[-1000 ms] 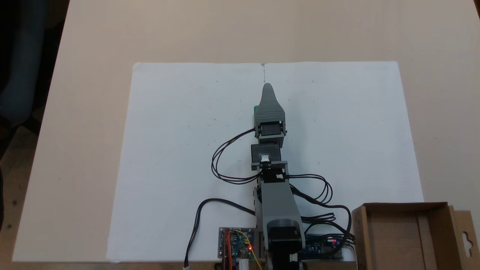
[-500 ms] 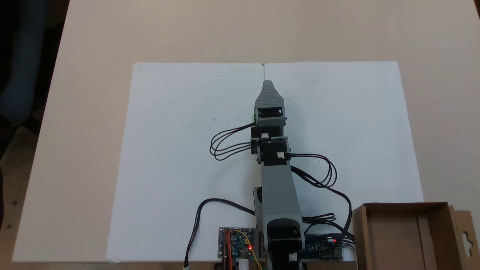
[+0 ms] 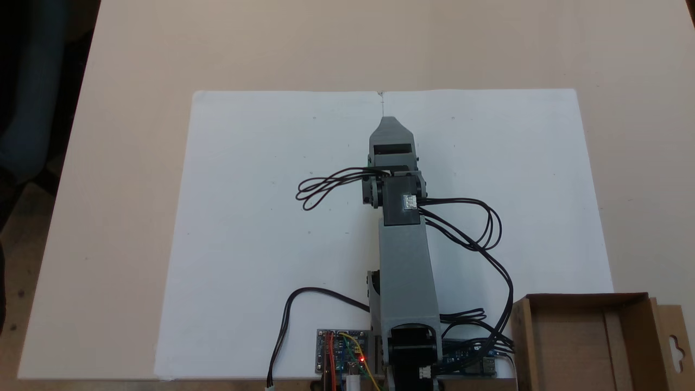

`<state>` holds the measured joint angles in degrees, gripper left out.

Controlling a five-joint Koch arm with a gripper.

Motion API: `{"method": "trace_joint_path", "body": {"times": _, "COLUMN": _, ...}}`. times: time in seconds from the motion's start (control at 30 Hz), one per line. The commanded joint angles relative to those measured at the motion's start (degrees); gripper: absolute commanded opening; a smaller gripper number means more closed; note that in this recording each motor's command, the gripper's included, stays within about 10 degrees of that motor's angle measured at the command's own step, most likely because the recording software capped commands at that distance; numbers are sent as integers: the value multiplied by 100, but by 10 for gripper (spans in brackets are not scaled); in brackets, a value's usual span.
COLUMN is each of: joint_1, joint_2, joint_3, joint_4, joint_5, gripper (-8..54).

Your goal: Grasp a green dice and put it in the bin.

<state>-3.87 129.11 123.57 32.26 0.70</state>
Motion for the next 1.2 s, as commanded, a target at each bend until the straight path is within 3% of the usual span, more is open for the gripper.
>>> {"method": "trace_joint_path", "body": {"times": 0.0, "joint_1": -114, "joint_2": 114, "joint_3": -387, "joint_4": 912, "joint_5": 615, "gripper": 428}}
{"method": "trace_joint_path", "body": {"times": 0.1, "joint_1": -202, "joint_2": -360, "joint_3": -606, "joint_4": 1626, "joint_5": 729, "gripper": 428}}
{"method": "trace_joint_path", "body": {"times": 0.77, "joint_1": 9, "joint_2": -3305, "joint_3": -2101, "joint_4": 1468, "joint_5": 870, "gripper": 423}}
{"method": "trace_joint_path", "body": {"times": 1.17, "joint_1": 0, "joint_2": -3885, "joint_3": -2101, "joint_4": 1160, "joint_5": 896, "gripper": 423}}
